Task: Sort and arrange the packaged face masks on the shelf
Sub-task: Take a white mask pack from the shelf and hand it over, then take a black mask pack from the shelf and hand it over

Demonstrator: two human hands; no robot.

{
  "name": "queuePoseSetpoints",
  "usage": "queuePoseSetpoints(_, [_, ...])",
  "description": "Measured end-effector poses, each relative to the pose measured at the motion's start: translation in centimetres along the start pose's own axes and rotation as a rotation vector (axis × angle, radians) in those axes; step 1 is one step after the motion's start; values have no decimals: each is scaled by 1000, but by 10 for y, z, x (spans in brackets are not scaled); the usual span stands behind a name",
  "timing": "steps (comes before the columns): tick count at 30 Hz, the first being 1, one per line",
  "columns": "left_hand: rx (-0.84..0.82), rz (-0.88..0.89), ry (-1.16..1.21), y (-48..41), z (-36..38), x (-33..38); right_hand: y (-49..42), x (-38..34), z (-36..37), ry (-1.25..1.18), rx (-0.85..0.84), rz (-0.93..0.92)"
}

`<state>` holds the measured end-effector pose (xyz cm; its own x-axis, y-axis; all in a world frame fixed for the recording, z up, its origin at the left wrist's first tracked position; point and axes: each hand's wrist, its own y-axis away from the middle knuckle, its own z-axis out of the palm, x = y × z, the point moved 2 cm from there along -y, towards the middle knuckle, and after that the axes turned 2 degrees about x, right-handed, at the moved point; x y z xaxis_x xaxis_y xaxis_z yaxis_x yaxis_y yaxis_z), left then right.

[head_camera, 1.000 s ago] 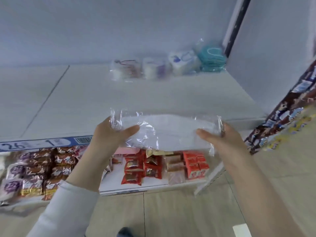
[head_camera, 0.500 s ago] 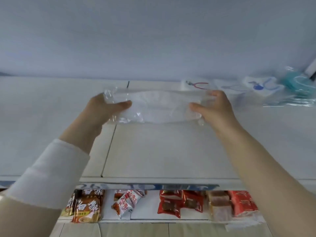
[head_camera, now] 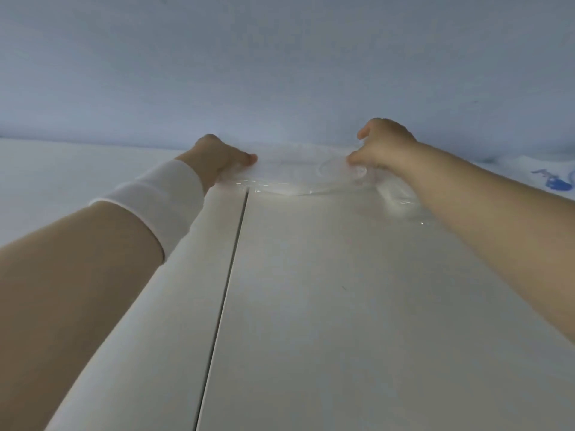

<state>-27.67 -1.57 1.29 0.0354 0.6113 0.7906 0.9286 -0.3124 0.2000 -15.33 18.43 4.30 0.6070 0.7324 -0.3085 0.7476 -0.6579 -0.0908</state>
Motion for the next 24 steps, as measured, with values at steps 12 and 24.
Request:
queuePoseSetpoints(12, [38,26,-269,-12,16,13,-25,16,25,101,-46,83])
queuePoseSetpoints(24, [67,-89,-142,-15,23,12,-6,16,31,228,78,-18])
